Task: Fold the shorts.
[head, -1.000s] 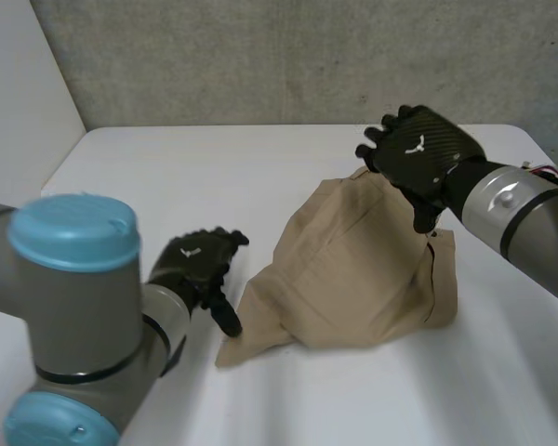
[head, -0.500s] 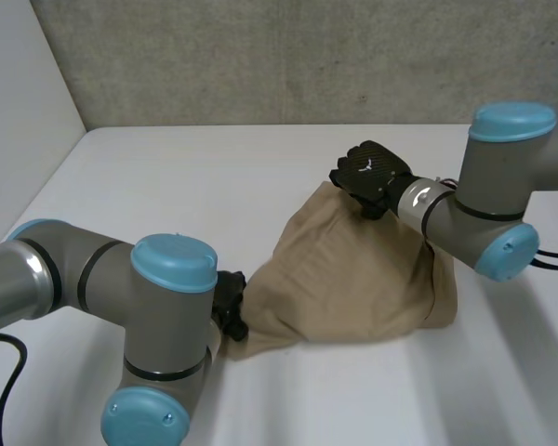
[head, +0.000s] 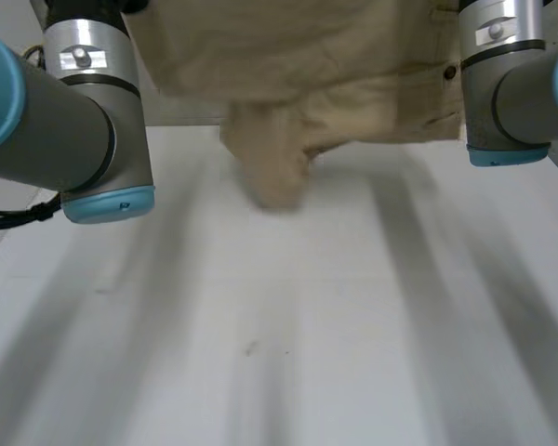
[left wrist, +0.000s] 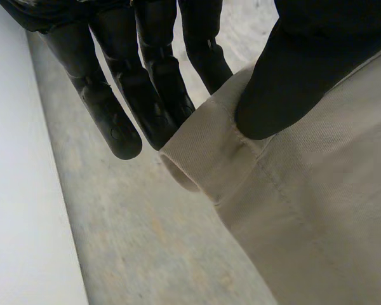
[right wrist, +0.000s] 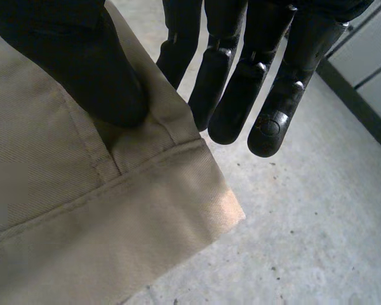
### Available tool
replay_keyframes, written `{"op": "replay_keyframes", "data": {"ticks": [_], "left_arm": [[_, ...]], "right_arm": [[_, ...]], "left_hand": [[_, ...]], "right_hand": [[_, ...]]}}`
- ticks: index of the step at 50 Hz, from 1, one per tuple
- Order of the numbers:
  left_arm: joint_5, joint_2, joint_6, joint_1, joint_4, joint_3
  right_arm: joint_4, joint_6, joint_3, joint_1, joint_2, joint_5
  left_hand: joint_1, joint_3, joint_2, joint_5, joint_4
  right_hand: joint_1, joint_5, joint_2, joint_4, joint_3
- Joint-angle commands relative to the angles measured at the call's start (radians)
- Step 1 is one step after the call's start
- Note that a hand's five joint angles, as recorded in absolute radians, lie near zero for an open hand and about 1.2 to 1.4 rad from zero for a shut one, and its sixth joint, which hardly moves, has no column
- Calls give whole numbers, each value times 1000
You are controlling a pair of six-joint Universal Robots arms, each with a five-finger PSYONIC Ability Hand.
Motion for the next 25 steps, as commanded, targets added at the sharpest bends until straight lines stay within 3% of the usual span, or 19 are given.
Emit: {"op": "replay_keyframes", "data": {"ticks": [1, 8, 14, 25], "left_arm": [[3, 19, -5, -30, -19, -227], [5, 5, -7, -22, -28, -464], [9, 2, 4, -34, -71, -607], [14, 97, 6, -65, -465, -661]], "right_arm": [[81, 17, 215, -2, -62, -11], [236, 23, 419, -6, -64, -97], [414, 25, 543, -11, -58, -106], [785, 69, 668, -14, -147, -104]], "left_hand": [[270, 210, 204, 262, 194], [270, 210, 204, 262, 194], [270, 210, 204, 262, 194], [270, 210, 204, 262, 194]], "right_hand": [[417, 262, 221, 206, 220], [417, 262, 221, 206, 220], [417, 262, 221, 206, 220], [417, 262, 221, 206, 220]]}}
